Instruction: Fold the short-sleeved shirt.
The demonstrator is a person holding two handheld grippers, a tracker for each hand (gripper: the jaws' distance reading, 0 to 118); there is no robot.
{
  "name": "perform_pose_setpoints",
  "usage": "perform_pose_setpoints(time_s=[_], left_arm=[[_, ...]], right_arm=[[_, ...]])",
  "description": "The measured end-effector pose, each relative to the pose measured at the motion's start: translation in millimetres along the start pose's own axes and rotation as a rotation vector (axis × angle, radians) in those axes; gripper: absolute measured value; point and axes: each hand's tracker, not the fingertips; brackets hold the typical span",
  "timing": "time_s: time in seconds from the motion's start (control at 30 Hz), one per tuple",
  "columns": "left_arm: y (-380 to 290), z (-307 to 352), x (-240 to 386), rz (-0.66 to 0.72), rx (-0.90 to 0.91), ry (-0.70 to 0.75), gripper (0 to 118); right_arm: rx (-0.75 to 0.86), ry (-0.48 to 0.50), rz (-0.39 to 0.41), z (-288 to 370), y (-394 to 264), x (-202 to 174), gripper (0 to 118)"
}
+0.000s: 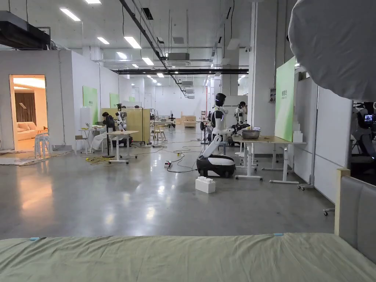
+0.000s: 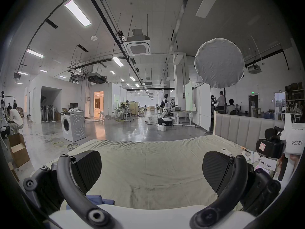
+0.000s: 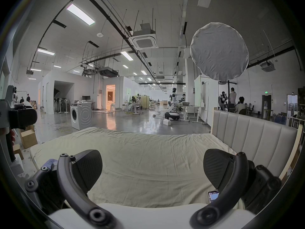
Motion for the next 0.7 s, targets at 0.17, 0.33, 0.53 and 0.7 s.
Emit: perform_pose_setpoints(time_s=[0.17,0.33,0.53,0.7], left_arm=[[1.2,0.9,1.2,0.0,-0.001,-0.006,118],[0.1,1.6,2.3,-0.002,-0.018,-0.006,118],[0.8,3.6,2.6,-0.005,-0.019,-0.007,118],[2.6,4.4,1.0,-0.002,-0.015,-0.006,118]], right_arm=[[0.002,0.006,-0.004,0.7,0.4,-0.1,118],[-0.012,0.015,-0.038,-0.2,0.6,2.6,118],[-0.002,0.005,-0.021,1.4,3.6,2.1,118],[-0.005,0.016,-0.014,1.0,4.9,-0.6,118]])
